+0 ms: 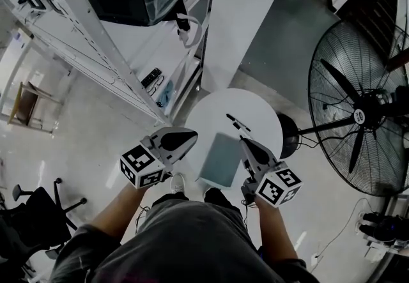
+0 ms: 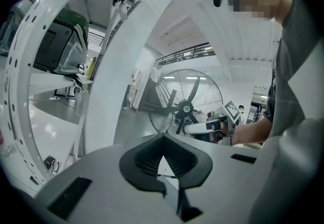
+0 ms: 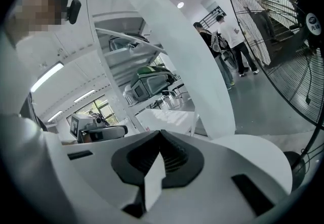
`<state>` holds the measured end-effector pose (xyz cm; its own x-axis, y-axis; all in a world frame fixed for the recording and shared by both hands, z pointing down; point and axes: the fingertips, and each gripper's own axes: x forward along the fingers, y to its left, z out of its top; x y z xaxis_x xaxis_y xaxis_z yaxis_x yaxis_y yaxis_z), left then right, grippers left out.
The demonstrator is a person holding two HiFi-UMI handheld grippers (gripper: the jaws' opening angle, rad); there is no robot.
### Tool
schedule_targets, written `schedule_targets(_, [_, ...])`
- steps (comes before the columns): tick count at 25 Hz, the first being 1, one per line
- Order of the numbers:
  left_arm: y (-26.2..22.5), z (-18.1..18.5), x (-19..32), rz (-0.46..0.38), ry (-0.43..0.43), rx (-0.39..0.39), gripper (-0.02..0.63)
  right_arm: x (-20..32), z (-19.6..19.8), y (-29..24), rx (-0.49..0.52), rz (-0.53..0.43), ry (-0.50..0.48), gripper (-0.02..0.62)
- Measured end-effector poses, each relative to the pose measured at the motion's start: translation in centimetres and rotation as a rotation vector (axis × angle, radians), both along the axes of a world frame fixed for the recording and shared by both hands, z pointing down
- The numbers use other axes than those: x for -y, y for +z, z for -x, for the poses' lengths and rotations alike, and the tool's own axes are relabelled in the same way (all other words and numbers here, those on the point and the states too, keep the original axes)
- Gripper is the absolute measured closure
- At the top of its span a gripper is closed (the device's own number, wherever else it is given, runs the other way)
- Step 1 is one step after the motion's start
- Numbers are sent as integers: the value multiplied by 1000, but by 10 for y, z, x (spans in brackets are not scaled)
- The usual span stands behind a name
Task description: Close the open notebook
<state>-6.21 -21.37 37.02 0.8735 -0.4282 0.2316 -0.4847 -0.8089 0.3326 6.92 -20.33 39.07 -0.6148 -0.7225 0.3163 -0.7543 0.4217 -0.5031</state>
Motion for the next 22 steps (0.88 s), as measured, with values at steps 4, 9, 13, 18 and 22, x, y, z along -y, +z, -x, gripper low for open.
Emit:
schedule_targets(4, [0, 1, 0, 2, -4, -4, 592, 1, 3, -2, -2, -4, -10, 578])
schedule_targets(9, [0, -1, -1, 5, 0, -3, 592, 0, 6, -2, -3, -6, -20, 578])
schedule_targets(13, [-2, -2, -2, 5, -1, -5, 592, -1, 6, -2, -1, -4, -23, 578])
schedule_targets(18, [1, -6, -7, 14, 7, 1, 592, -5, 4, 0, -1, -1, -26, 578])
schedule_targets(22, [5, -9, -11, 22, 14, 8, 592, -8, 3, 4, -1, 3, -29, 578])
